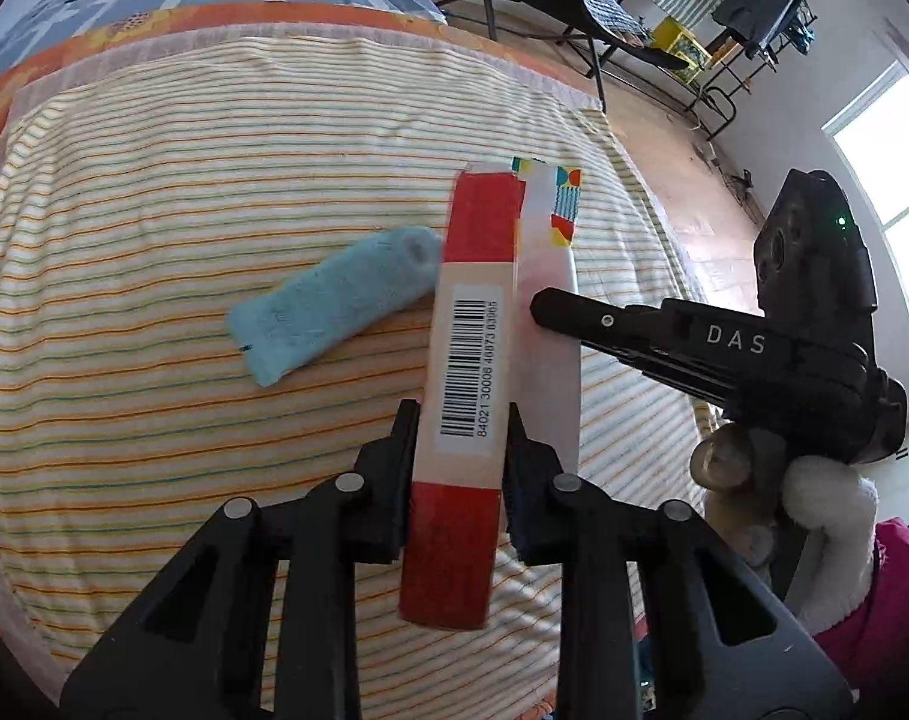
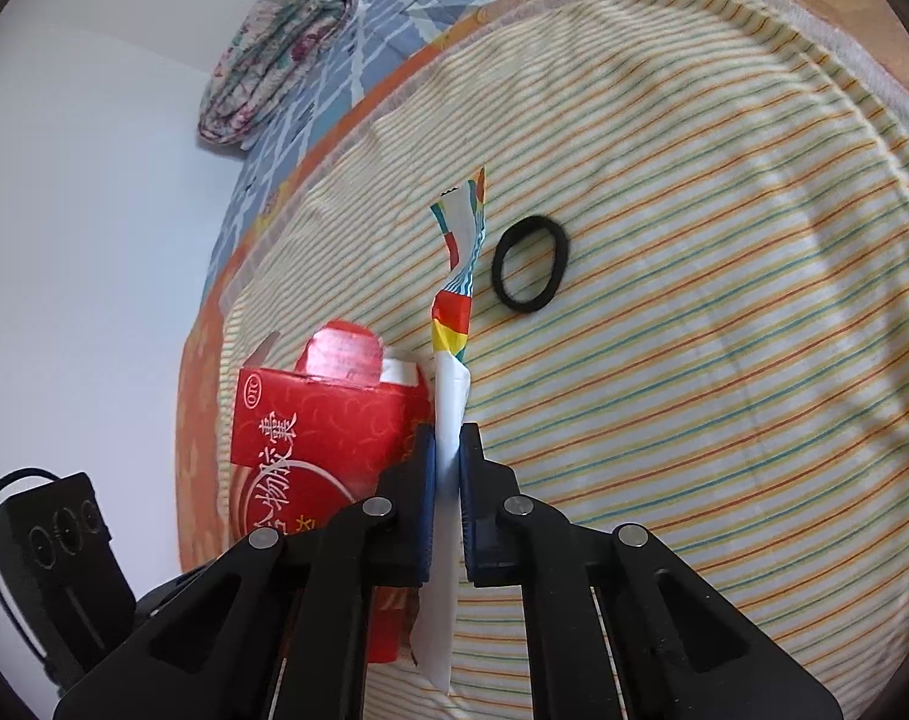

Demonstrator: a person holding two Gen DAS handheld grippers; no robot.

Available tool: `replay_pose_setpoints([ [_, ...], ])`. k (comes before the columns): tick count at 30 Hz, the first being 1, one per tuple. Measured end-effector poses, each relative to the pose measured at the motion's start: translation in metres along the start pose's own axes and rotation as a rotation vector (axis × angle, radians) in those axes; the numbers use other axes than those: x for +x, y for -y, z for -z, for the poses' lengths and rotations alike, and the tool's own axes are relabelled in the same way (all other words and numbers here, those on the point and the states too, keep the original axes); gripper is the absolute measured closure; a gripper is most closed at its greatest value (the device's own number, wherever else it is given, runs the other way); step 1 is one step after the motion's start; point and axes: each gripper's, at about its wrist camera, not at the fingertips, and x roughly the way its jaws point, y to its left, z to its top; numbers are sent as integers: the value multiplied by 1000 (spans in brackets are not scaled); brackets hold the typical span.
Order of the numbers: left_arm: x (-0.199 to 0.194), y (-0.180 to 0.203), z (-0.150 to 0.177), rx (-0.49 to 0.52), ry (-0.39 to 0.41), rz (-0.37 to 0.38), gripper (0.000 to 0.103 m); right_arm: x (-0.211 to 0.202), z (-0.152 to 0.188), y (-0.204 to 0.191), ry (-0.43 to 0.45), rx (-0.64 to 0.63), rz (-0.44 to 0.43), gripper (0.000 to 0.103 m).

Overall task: Collect trash
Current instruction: 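Carry the red box and white tube in both grippers over the blue basket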

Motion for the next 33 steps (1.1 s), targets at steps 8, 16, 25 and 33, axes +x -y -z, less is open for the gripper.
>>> replay_pose_setpoints([
  [8,-12,11,7,34,37,-61,82,-26,1,6,22,-64,20,98],
  [16,-54,24,27,32,90,-99,82,-63,23,-12,47,-198,9,98],
  [25,-111,52,74,57,188,-161,82,-105,64,-30,61,-335,-23,98],
  [33,-140,78,130,74,242,-190,82,-121,119,-38,28,-437,-57,98],
])
